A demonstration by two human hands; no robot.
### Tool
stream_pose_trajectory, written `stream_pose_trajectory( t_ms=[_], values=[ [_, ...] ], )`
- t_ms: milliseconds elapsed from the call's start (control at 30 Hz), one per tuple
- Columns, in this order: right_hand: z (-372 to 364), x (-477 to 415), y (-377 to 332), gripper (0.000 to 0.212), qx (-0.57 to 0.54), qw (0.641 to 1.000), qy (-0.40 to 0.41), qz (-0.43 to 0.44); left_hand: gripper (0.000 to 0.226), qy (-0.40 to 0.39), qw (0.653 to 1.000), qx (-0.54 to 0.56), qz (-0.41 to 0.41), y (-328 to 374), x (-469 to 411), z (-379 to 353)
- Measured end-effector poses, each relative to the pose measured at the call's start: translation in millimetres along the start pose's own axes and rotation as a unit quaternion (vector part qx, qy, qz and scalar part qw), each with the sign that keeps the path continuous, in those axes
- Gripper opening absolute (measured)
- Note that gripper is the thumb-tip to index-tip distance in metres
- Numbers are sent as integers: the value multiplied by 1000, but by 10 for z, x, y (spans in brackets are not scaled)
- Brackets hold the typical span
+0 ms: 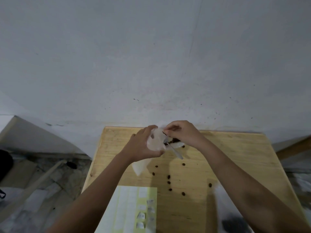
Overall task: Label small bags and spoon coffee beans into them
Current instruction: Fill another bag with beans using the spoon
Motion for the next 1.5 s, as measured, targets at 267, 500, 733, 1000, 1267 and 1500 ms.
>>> stream_pose_trajectory(
  t_ms=[267, 500, 733, 1000, 1267, 1500],
  values=[
    [-172, 96, 1098, 26, 149, 982, 54, -106, 102, -120, 990, -34, 66, -294, -59, -544],
    [-304, 0, 1292, 7, 25, 980, 91, -175, 107, -148, 982, 42, 113, -397, -238, -766],
    [43, -202, 1358, 19, -103, 950, 240, -172, 96, -124, 980, 95, 122, -404, -442, -844],
    [-32, -267, 1271, 19, -257, 911, 290, -140, 105, -38, 989, 100, 107, -459, -392, -768],
    [189, 53, 1135, 22, -159, 931, 329, 0, 108, 54, 997, -49, 21, -294, -300, -674],
    [23, 163, 1465, 21, -203, 897, 382, -86, 113, 35, 996, -82, -4, -283, -243, -761]
  ],
)
Point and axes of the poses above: each hand's wrist, its own x-axis away from the middle knuckle, its own z-axis out of the back of the hand, y = z × x, the point moved 8 cm from there along -x, towards the middle knuckle, and after that the axes turned 7 degrees about y, right-handed, at the moved point
